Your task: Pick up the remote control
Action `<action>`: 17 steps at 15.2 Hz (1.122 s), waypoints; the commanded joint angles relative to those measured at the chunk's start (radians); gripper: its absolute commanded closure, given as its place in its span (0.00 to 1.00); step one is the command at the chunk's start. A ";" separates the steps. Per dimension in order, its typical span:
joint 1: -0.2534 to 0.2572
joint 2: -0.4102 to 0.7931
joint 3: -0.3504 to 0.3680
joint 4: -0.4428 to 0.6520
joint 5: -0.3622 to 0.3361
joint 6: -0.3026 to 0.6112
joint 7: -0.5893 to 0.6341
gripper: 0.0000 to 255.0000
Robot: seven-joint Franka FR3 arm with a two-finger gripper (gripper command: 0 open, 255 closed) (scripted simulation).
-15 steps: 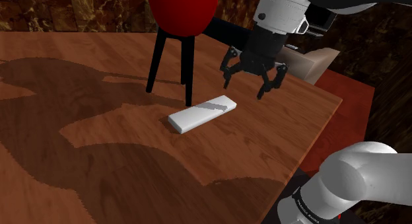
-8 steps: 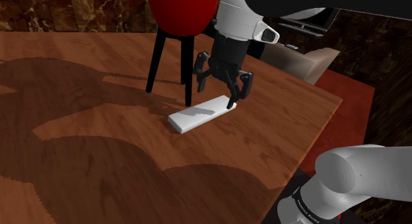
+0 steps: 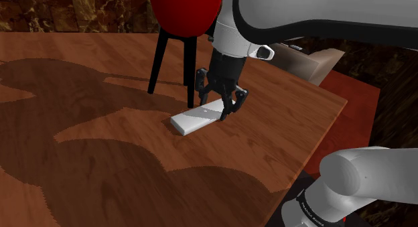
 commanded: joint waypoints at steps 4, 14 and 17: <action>0.000 0.000 0.001 -0.003 0.001 0.003 -0.001 1.00; -0.005 0.004 -0.024 0.059 -0.018 -0.058 0.007 1.00; -0.009 0.010 -0.037 0.099 -0.030 -0.094 0.012 1.00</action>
